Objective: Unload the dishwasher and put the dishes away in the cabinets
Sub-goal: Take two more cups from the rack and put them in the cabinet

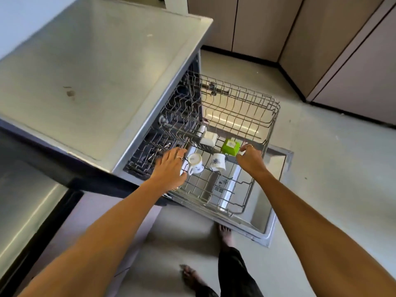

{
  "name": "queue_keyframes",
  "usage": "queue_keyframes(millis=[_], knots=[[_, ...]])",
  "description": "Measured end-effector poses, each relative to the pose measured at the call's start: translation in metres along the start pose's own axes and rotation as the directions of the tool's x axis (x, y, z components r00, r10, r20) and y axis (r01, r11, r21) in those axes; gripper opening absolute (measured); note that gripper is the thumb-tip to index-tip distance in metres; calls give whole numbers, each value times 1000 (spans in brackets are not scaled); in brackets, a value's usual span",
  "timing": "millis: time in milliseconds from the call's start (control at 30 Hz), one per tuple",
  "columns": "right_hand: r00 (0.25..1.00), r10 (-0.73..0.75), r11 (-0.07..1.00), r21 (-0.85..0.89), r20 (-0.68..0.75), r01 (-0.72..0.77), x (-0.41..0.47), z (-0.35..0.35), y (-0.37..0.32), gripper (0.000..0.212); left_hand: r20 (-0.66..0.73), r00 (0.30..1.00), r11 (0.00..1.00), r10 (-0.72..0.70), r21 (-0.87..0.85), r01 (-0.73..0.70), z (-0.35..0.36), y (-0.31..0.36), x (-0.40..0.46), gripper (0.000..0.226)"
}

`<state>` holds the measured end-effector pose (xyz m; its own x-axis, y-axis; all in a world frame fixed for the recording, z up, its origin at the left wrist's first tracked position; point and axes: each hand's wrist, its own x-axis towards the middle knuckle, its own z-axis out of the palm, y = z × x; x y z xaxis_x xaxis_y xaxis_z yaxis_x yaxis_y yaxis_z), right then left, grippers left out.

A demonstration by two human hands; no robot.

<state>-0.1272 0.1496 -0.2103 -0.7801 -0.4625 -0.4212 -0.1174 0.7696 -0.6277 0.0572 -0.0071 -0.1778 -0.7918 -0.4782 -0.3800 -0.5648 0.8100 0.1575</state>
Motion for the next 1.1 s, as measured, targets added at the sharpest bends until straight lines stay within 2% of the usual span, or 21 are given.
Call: queue_keyframes(millis=[167,267,533,733,833,933,1100], knots=[[963,138,990,-24,232,-137,27,32,11,31,212,955,947,-206,-201,249,27,6,36,75],[922,203,978,-22,328,-207,48,53,19,36,262,928,884,-264,-319,341,41,9,50,65],[881,340,911,118,328,-396,89,98,26,51,318,872,820,-371,-328,469,62,4,94,75],[851,387,844,237,354,-482,102,122,33,54,284,909,839,-305,-371,398,88,3,119,87],[857,390,825,286,336,-487,106,130,37,58,267,919,862,-291,-343,373,103,6,130,83],[859,407,789,353,312,-502,102,129,41,53,192,935,878,-300,-329,349,111,9,134,66],[800,417,570,561,432,-600,84,107,55,39,91,952,886,-292,-348,305,107,11,122,58]])
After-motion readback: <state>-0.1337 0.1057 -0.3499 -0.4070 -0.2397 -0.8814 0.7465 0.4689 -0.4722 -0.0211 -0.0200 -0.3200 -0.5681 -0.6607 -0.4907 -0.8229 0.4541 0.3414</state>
